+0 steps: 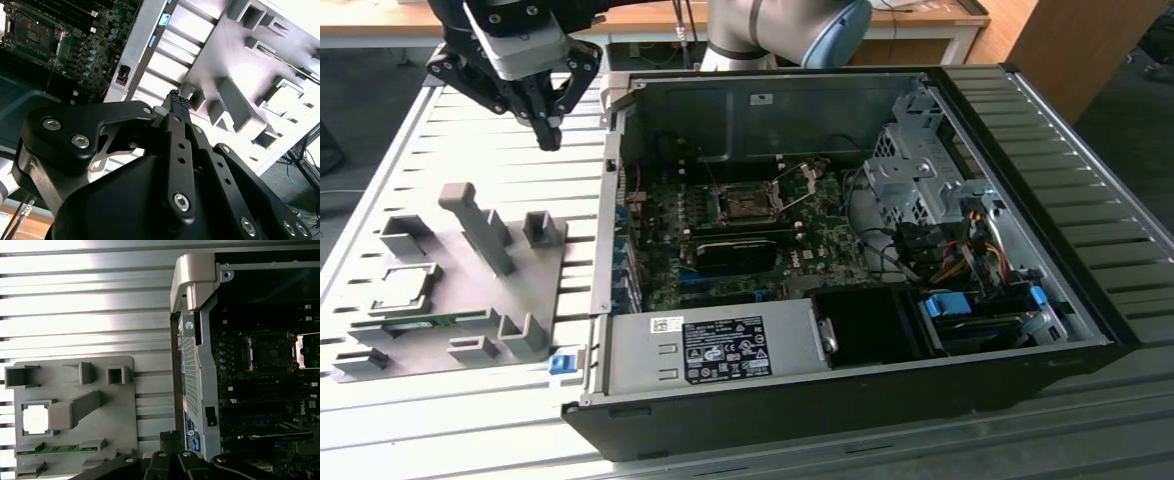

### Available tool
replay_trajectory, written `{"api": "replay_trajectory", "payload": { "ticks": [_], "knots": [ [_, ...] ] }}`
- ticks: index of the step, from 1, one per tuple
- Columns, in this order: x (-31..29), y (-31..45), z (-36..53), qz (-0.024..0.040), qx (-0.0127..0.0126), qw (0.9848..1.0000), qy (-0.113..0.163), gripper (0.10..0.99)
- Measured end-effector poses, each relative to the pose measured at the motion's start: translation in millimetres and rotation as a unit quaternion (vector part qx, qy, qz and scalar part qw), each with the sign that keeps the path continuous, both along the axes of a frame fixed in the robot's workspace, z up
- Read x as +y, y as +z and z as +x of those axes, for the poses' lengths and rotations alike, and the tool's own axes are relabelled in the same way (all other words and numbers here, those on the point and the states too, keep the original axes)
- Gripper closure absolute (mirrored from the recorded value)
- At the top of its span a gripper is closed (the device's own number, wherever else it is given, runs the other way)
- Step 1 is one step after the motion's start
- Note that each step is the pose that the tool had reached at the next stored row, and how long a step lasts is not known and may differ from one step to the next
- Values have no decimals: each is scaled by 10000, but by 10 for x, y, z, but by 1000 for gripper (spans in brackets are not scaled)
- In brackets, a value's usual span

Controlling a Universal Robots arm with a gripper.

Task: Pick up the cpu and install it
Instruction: 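Reach for the cpu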

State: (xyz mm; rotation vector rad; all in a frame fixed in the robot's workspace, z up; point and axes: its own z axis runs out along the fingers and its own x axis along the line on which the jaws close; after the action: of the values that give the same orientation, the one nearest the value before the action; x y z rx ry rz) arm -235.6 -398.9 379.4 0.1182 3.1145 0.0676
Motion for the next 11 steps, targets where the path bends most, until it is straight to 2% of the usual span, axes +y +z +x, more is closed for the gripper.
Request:
{"api": "replay_trajectory", "payload": {
  "ticks": [5,11],
  "knots": [
    [0,-6,-46,0,0,10000,0,980],
    [1,-11,-164,0,0,10000,0,980]
  ]
}}
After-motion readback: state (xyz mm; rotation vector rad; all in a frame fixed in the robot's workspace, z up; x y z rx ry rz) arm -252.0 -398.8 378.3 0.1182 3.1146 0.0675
